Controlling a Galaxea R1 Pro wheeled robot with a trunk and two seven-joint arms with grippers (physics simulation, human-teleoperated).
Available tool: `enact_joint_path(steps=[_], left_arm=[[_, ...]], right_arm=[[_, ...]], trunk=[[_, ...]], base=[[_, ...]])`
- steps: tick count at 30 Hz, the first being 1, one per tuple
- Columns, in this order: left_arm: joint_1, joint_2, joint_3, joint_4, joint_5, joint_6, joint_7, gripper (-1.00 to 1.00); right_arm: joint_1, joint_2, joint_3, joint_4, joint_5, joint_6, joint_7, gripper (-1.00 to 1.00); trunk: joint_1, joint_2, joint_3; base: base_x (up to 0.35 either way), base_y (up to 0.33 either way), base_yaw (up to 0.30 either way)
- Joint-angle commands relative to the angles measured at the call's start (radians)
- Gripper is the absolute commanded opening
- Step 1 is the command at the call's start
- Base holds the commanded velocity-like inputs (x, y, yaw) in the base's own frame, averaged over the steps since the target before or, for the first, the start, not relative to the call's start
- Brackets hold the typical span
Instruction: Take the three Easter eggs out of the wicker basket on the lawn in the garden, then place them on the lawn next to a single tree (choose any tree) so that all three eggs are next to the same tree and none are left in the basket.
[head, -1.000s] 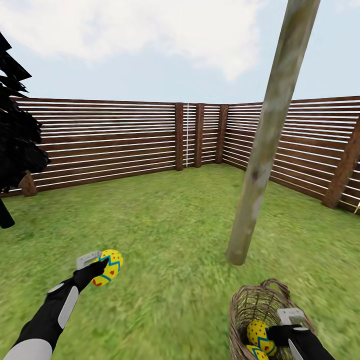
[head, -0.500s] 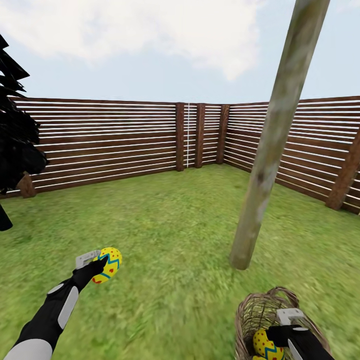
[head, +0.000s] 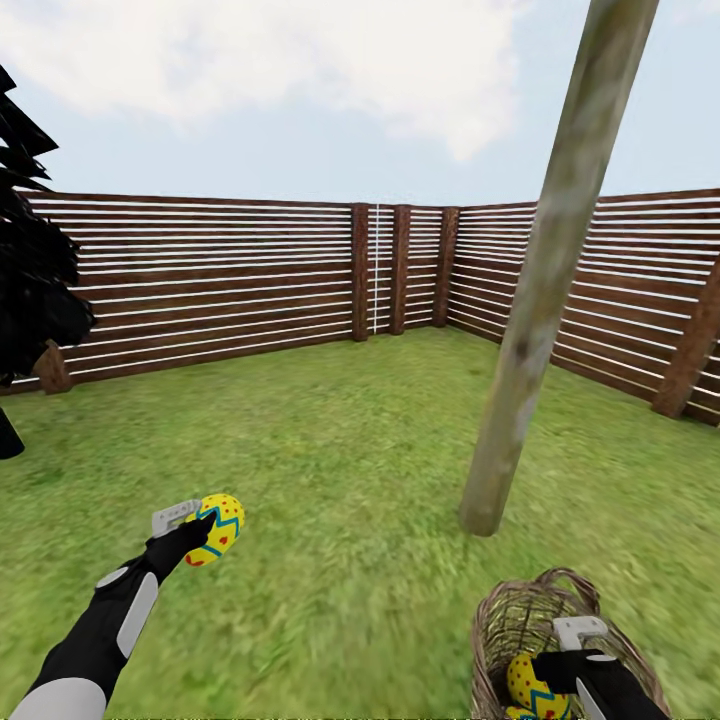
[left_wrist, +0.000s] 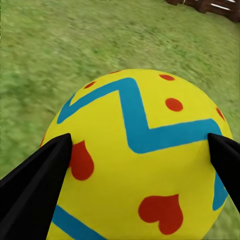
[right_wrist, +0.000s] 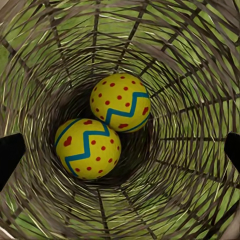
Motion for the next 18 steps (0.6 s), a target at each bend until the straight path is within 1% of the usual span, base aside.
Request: enact_joint_path(steps=[1, 5, 7, 8, 10, 18], left_arm=[[-0.001, -0.002, 0.004, -0.004, 0.011, 0.009, -0.002, -1.00], [-0.001, -0.005, 0.008, -0.008, 0.013, 0.004, 0.004, -1.00], [-0.001, -0.005, 0.009, -0.008, 0.013, -0.034, 0.004, -1.00], [-0.001, -0.005, 0.008, -0.008, 0.013, -0.067, 0.004, -1.00], [-0.001, -0.005, 0.007, -0.006, 0.012, -0.092, 0.004, -1.00], [-0.001, -0.005, 0.001, -0.007, 0.013, -0.087, 0.000, -1.00]], right_arm=[[-0.001, -0.002, 0.004, -0.001, -0.007, 0.005, -0.003, 1.00], [0.000, -0.001, 0.004, -0.002, -0.007, 0.005, -0.003, 1.00], [0.000, -0.001, 0.004, -0.002, -0.007, 0.005, -0.003, 1.00], [0.000, -0.001, 0.004, -0.002, -0.007, 0.005, -0.003, 1.00], [-0.001, -0.001, 0.004, -0.002, -0.007, 0.005, -0.003, 1.00], [0.000, -0.001, 0.004, -0.001, -0.006, 0.005, -0.003, 1.00]], trunk=[[0.004, -0.008, -0.004], [0.019, -0.036, -0.017], [0.027, -0.050, -0.023], [0.031, -0.057, -0.026], [0.038, -0.071, -0.032], [0.069, -0.127, -0.058]], base=[[0.000, 0.000, 0.000], [0.000, 0.000, 0.000], [0.000, 0.000, 0.000], [0.000, 0.000, 0.000], [0.000, 0.000, 0.000], [0.000, 0.000, 0.000]])
